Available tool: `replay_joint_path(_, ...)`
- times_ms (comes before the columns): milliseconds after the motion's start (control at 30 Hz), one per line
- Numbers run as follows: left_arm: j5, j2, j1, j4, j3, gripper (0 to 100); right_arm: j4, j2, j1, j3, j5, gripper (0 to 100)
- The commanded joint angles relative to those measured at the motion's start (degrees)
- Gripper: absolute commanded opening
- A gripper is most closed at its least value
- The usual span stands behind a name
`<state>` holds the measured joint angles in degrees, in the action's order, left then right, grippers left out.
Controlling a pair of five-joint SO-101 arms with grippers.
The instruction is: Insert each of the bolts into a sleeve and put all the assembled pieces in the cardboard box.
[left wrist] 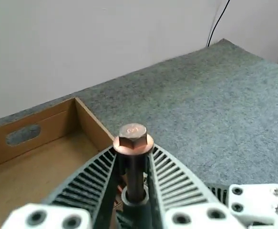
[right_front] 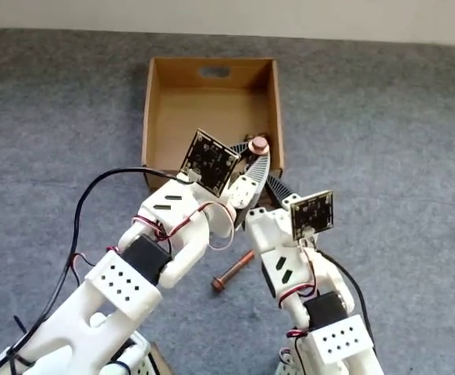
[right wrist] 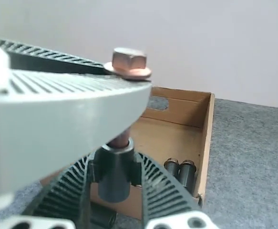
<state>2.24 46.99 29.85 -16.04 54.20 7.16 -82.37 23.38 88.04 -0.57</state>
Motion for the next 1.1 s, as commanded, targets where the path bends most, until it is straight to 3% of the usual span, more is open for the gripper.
replay_joint_path(0,-0.2,0.5,-2.2,-0.5,0.6,1,-1.5,-0.7,-3.0,-1.1,-0.4,0.6)
replay_joint_path(300,-0.2,0.5,-2.1,-0.5,2.7,1,-1.5,-0.7,-3.0,-1.1,-0.4,0.6)
replay_joint_path(500,1.0,0.5,-2.1,-0.5,2.7,16,-1.5,-0.7,-3.0,-1.1,-0.4,0.6)
replay_joint_path(600,4.7,0.5,-2.1,-0.5,2.6,16,-1.5,-0.7,-3.0,-1.1,-0.3,0.6)
replay_joint_path(800,5.0,0.5,-2.1,-0.6,2.8,16,-1.4,-0.7,-3.1,-1.0,-0.3,0.6)
replay_joint_path(1067,4.9,8.3,-2.1,-7.6,2.5,16,-1.4,-0.7,-3.1,-1.0,-0.3,0.6)
